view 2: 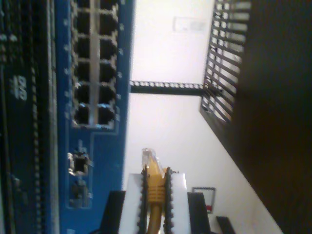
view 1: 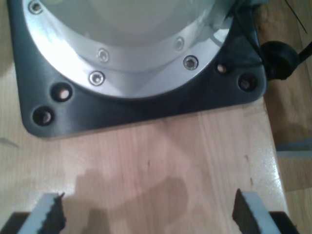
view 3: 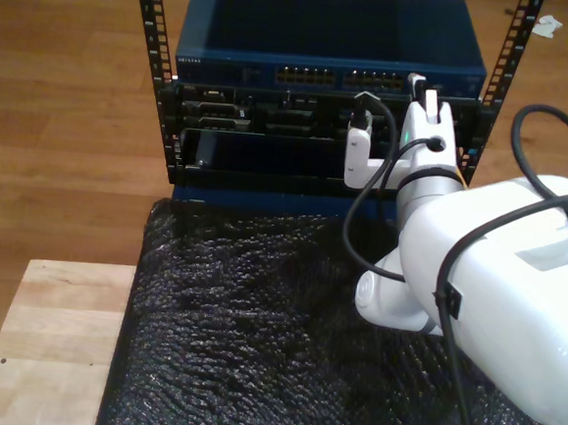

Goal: Grab the cable and plug it in

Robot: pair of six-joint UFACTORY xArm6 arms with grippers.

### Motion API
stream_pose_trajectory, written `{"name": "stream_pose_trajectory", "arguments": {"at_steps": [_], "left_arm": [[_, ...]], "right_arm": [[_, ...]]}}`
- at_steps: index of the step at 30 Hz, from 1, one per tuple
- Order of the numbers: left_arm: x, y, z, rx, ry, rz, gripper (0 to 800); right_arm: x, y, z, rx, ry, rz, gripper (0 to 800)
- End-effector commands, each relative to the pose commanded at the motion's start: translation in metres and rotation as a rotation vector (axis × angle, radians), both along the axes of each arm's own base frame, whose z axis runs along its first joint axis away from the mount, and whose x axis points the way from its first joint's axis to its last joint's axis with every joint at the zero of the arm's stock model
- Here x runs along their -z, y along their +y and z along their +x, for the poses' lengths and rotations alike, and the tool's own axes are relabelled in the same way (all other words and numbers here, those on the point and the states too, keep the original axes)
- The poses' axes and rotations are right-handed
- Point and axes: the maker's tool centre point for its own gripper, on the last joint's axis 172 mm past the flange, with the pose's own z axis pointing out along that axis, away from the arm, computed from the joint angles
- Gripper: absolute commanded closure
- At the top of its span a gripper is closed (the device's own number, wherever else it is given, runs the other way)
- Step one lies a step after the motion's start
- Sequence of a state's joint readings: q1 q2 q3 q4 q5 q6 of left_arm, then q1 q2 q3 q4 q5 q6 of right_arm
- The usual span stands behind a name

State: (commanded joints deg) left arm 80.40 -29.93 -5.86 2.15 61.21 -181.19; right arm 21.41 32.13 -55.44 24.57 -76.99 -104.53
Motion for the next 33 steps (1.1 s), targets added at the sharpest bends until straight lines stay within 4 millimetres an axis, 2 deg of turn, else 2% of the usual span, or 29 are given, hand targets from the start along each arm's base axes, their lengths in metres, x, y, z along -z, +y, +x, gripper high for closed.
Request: {"name": "stream_pose_trajectory", "arguments": {"at_steps": [6,22,27,33], "left_arm": [[0.000,0.000,0.000,0.000,0.000,0.000,0],[0.000,0.000,0.000,0.000,0.000,0.000,0],[0.000,0.000,0.000,0.000,0.000,0.000,0],[0.000,0.000,0.000,0.000,0.000,0.000,0]], "right_arm": [[0.000,0.001,-0.002,0.038,-0.016,0.027,800],[0.010,0.008,0.014,0.056,-0.023,0.049,800],[0.015,0.002,0.019,0.088,-0.007,0.072,800],[0.021,0.004,0.020,0.087,0.012,0.077,800]]}}
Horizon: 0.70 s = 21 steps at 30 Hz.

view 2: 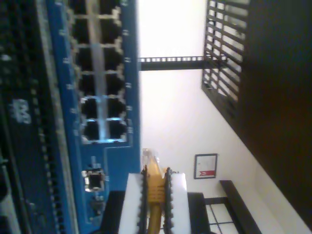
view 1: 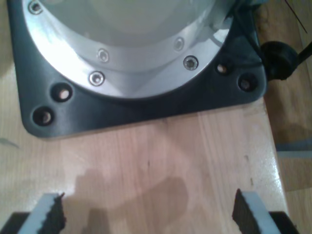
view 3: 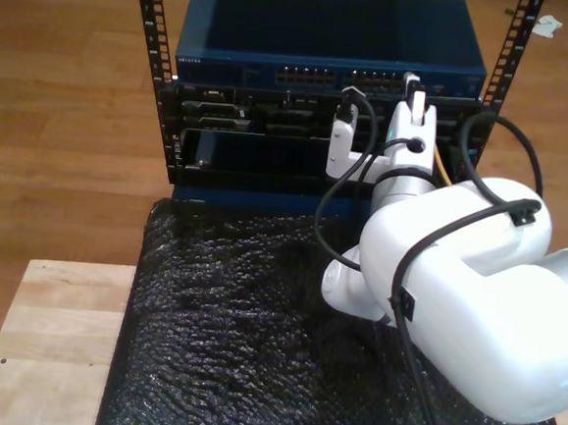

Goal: Grab the cable and plug it in

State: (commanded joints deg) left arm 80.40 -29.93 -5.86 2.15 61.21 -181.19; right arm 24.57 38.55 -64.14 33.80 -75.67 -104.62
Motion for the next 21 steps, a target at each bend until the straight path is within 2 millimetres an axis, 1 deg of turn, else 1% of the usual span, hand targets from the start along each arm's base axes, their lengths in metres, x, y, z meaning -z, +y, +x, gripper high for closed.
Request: {"name": "stream_pose_trajectory", "arguments": {"at_steps": [6,21], "left_arm": [[0.000,0.000,0.000,0.000,0.000,0.000,0],[0.000,0.000,0.000,0.000,0.000,0.000,0]], "right_arm": [[0.005,0.005,-0.001,-0.010,0.009,0.000,800],[0.015,0.006,0.002,-0.017,0.023,0.027,800]]}}
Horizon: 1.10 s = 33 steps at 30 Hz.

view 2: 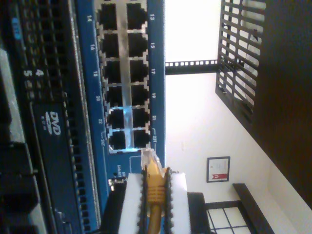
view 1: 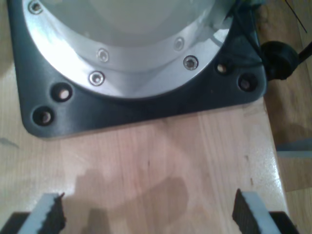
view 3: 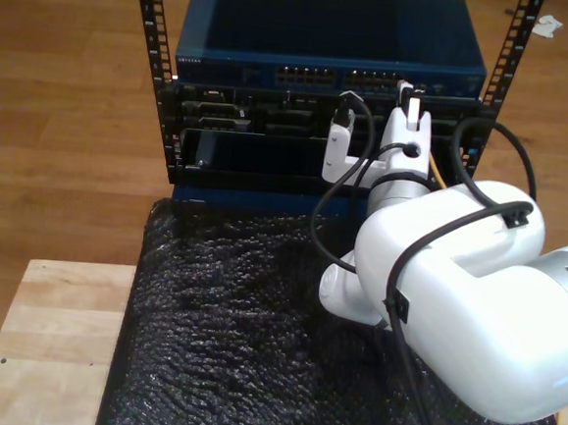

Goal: Grab the cable and plug it in

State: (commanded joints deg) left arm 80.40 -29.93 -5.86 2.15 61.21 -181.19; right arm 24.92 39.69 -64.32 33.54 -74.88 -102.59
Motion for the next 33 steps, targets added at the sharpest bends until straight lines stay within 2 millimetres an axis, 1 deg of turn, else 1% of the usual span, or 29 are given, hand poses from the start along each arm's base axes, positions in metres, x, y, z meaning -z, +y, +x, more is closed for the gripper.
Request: {"name": "stream_pose_trajectory", "arguments": {"at_steps": [15,21,23,33], "left_arm": [[0.000,0.000,0.000,0.000,0.000,0.000,0],[0.000,0.000,0.000,0.000,0.000,0.000,0],[0.000,0.000,0.000,0.000,0.000,0.000,0],[0.000,0.000,0.000,0.000,0.000,0.000,0]], "right_arm": [[-0.001,0.003,0.005,-0.006,-0.012,0.031,800],[0.006,0.004,0.006,-0.007,-0.004,0.026,800],[0.003,0.004,0.007,-0.007,-0.011,0.030,800],[0.003,0.005,0.010,-0.006,-0.020,0.036,800]]}}
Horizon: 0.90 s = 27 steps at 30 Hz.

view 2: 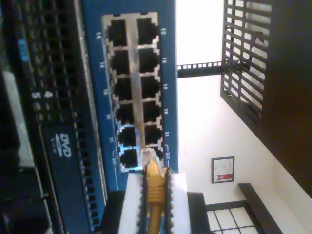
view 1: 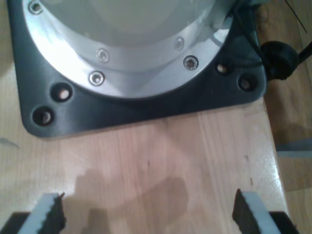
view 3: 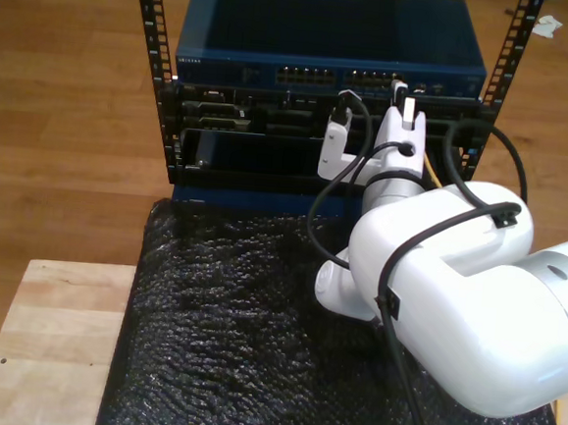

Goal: Grab the cable and plug it in

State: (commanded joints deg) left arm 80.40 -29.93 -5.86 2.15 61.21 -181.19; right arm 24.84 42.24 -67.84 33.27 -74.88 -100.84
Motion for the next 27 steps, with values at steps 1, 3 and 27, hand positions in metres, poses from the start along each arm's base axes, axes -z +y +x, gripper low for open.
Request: {"name": "stream_pose_trajectory", "arguments": {"at_steps": [1,3,27], "left_arm": [[0.0000,0.0000,0.0000,0.000,0.000,0.000,0],[0.0000,0.0000,0.0000,0.000,0.000,0.000,0],[0.0000,0.0000,0.0000,0.000,0.000,0.000,0]], "right_arm": [[0.0000,0.0000,0.0000,0.000,0.000,-0.002,800],[0.0000,0.0000,0.0000,0.000,0.000,-0.002,800],[-0.0027,-0.0008,0.0021,0.002,-0.007,0.000,800]]}}
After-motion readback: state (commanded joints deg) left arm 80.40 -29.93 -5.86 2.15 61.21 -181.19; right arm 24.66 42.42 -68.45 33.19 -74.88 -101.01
